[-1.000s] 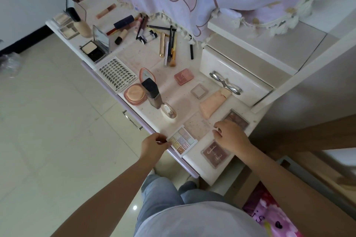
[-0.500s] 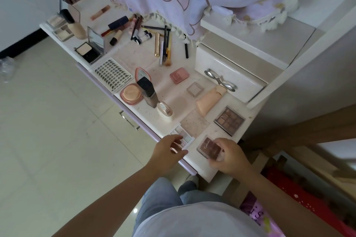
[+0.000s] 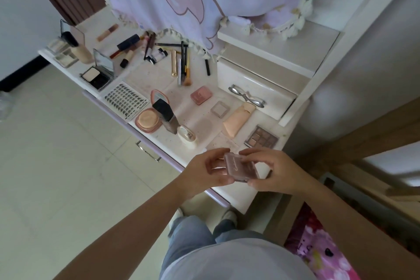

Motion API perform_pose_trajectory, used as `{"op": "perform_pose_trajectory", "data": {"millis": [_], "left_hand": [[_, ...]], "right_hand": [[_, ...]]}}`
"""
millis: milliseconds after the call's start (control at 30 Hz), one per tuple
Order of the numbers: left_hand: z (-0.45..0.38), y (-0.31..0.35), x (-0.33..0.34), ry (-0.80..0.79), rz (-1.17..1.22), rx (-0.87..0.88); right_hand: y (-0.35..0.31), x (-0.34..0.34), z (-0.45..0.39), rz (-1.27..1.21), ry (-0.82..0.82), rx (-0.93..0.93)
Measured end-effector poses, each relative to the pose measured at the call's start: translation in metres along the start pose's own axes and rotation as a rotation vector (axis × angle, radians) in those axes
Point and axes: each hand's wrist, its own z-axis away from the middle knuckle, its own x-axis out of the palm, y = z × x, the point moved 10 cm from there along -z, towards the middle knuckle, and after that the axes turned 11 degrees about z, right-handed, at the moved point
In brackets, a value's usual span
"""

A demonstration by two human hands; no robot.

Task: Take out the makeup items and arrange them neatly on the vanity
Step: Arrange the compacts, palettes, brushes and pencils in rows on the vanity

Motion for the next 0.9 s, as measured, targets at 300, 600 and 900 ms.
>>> {"op": "perform_pose_trajectory", "data": {"millis": [300, 600, 900], "left_hand": [[0.001, 0.01, -0.013, 0.186, 0.26, 0.086], [0.002, 0.006, -0.024, 0.277, 0.335, 0.067], [0.006, -0.003, -0.033, 0.379, 0.437, 0.033]], "right_hand": [[0.018, -0.012, 0.011, -0.391, 0.251, 0.143], [0.029, -0.016, 0.008, -0.569, 0.282, 0.182], [0.025, -0.013, 0.006, -0.535, 0.34, 0.233]]}}
